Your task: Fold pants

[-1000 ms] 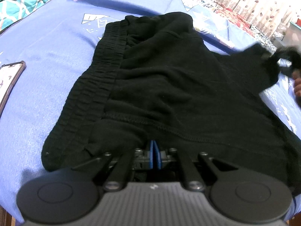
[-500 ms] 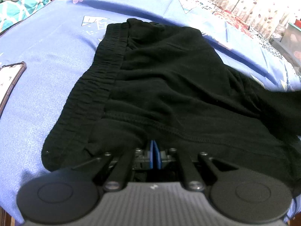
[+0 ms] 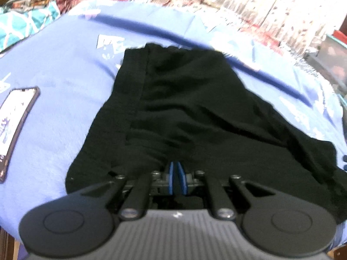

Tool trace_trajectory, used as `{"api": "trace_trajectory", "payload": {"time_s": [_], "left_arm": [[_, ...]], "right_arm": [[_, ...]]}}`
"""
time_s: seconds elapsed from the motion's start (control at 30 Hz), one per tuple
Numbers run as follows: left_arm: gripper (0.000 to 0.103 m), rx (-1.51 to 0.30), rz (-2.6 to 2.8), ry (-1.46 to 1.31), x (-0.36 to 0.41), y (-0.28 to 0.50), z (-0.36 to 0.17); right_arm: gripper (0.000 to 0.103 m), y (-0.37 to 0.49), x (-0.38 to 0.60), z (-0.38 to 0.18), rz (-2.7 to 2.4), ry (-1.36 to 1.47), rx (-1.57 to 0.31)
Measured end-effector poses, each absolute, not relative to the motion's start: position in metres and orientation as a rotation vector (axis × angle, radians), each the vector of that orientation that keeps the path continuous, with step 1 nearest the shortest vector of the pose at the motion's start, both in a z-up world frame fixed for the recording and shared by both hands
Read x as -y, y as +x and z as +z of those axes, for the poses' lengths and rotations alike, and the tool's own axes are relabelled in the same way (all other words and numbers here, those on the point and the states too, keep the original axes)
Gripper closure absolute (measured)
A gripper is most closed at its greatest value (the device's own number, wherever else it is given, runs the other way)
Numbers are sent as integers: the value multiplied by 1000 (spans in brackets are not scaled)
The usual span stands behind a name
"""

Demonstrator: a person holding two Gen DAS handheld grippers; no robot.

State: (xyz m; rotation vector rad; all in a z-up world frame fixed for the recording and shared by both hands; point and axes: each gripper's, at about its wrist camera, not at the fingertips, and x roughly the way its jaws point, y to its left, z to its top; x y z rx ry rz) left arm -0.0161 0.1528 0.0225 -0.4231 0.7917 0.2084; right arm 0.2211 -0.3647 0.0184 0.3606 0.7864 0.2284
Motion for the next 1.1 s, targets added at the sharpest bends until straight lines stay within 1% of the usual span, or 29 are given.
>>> {"api": "trace_trajectory", "payload": {"time_s": [0.2, 0.5, 0.77, 0.93, 0.97, 1.0, 1.07, 1.1], "left_arm": [[92, -770, 175, -415, -149, -25, 33], [91, -747, 203, -432, -163, -15, 38], [91, -789, 184, -432, -156, -14, 29], [90, -739, 209, -357, -175, -1, 50], [85, -724, 218, -342, -182, 4, 57], [75, -709, 228, -325, -190, 10, 63], [67, -682, 264, -285, -204, 27, 74], [67, -676, 277, -267, -210, 37, 77]], "right_arm": [[61, 222, 359, 7, 240, 361, -810], [61, 224, 376, 18, 190, 380, -766], [61, 226, 379, 9, 175, 397, -783], [61, 229, 382, 17, 165, 392, -759], [61, 230, 383, 21, 164, 390, -747], [61, 232, 385, 24, 163, 386, -735], [61, 235, 388, 30, 158, 378, -713], [61, 237, 390, 32, 156, 376, -708]]}}
